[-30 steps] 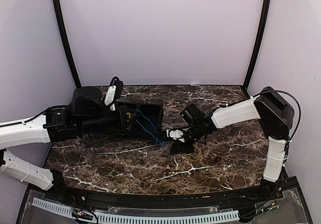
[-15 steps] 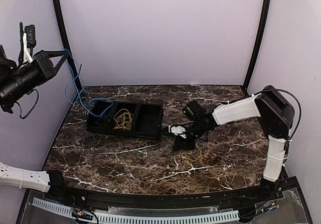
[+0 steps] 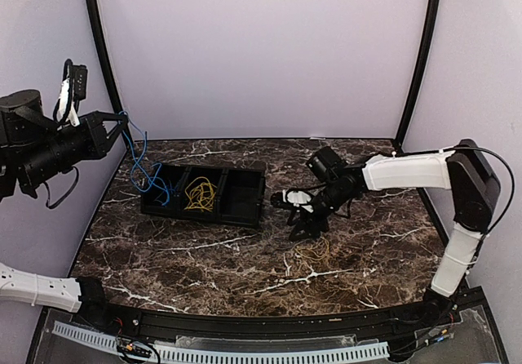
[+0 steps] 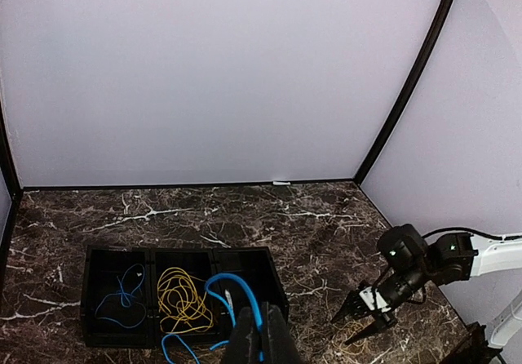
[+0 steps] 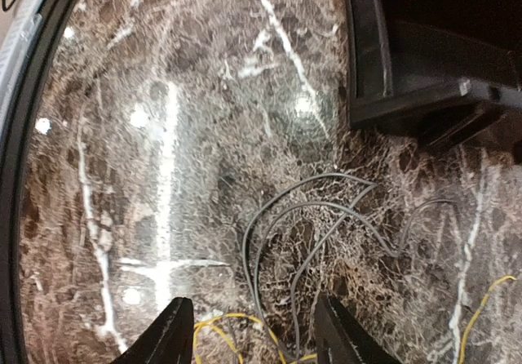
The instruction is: Untangle the cables
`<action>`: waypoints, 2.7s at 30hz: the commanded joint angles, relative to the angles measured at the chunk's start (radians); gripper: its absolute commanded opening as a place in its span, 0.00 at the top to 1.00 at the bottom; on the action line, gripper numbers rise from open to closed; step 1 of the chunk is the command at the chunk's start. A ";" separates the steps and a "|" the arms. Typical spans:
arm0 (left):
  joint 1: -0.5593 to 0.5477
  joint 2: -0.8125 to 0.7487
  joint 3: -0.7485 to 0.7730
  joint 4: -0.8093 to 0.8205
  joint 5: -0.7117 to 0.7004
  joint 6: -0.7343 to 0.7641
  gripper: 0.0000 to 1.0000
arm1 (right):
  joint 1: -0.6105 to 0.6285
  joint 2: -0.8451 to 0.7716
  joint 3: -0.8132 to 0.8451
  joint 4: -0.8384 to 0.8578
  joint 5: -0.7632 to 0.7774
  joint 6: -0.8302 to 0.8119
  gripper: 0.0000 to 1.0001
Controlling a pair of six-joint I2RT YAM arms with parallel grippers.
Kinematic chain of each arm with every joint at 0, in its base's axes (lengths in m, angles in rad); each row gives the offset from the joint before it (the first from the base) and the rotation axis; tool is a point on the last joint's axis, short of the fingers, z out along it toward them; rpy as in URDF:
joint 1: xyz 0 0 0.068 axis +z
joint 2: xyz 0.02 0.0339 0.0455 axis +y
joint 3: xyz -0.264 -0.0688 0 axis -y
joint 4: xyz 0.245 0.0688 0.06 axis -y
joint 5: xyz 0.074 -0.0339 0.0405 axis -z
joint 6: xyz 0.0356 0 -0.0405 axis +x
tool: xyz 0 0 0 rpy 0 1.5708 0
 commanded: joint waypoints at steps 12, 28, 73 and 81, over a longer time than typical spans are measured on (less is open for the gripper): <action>0.000 0.035 -0.105 0.095 0.164 0.121 1.00 | -0.024 -0.344 0.106 -0.116 -0.115 0.111 0.43; 0.000 0.234 -0.206 0.314 0.468 0.266 1.00 | -0.029 -0.333 0.140 -0.078 -0.238 0.141 0.55; 0.697 0.595 0.037 0.182 0.370 0.460 1.00 | -0.260 -0.628 -0.421 0.174 -0.039 0.036 0.46; 0.698 0.583 -0.080 0.224 0.377 0.430 1.00 | -0.259 -0.626 -0.424 0.173 -0.041 0.030 0.46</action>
